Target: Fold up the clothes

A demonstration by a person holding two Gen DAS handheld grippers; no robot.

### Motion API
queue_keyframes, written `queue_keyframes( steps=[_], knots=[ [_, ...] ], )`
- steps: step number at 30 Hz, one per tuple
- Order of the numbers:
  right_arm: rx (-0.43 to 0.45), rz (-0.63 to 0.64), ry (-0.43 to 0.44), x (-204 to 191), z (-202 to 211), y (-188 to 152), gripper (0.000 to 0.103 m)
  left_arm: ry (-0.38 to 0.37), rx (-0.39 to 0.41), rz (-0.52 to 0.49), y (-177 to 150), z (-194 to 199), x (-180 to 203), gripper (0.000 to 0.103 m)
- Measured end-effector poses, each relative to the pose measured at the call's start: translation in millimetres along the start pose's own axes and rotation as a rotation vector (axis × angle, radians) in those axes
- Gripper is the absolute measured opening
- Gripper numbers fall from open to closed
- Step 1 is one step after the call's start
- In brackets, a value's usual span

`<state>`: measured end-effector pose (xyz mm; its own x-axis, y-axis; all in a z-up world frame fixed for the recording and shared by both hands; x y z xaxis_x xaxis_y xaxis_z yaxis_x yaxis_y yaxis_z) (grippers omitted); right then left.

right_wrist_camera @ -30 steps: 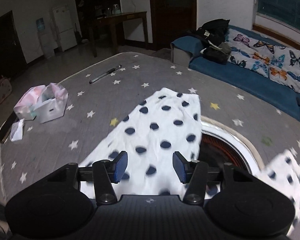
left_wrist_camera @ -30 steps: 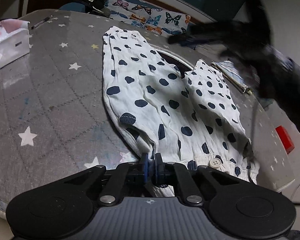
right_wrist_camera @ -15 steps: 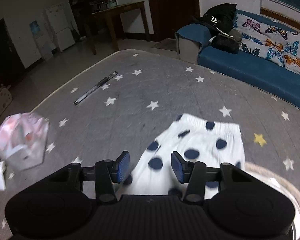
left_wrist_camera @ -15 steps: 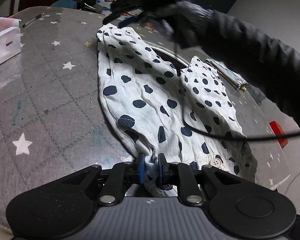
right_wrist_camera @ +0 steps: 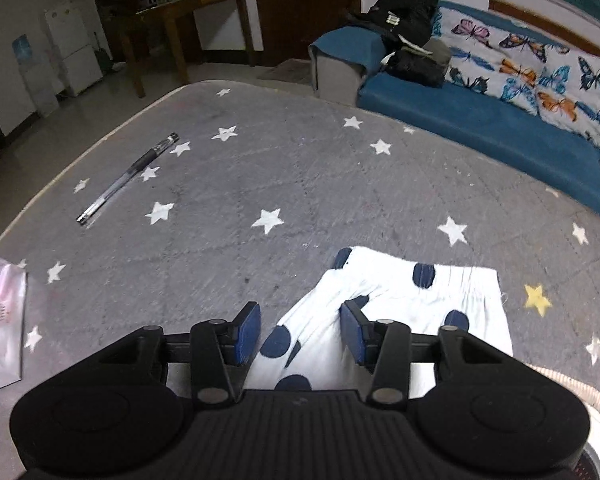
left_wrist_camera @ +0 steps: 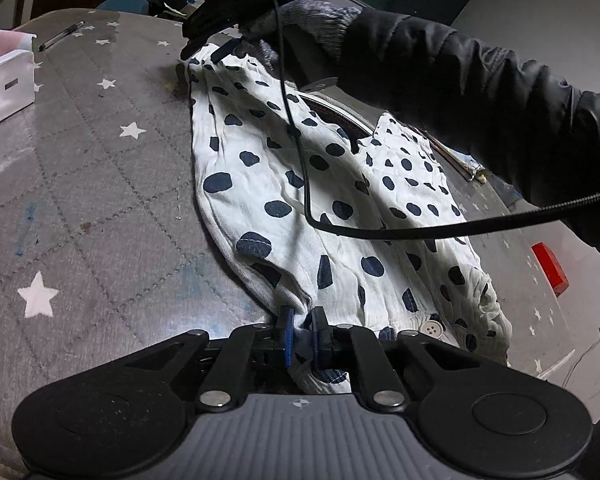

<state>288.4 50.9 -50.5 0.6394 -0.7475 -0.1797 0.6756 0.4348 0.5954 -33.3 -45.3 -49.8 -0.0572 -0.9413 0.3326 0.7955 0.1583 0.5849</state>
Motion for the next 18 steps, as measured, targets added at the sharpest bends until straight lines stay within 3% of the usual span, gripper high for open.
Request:
queue_keyframes(
  steps=[5, 13, 18],
  knots=[
    [0.003, 0.016, -0.047, 4, -1, 2, 0.016, 0.000, 0.001, -0.001, 0, 0, 0, 0.009],
    [0.015, -0.002, -0.029, 10, 1, 2, 0.014, 0.035, 0.000, -0.004, 2, 2, -1, 0.012],
    [0.038, -0.066, 0.002, 16, 9, 2, 0.006, 0.040, 0.005, 0.007, 1, 2, -2, 0.011]
  ],
)
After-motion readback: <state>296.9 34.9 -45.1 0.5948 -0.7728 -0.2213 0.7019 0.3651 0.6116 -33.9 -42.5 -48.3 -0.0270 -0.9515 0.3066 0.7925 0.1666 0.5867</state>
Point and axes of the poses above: each gripper's, at about its wrist camera, not at the fingertips, and z roughly against the way its jaws point, x to its right, y to its top, the point moved 10 cm from there along -z, roughly the way its jaws point, and after that the axes turned 8 degrees about y, right-handed, at the moved point
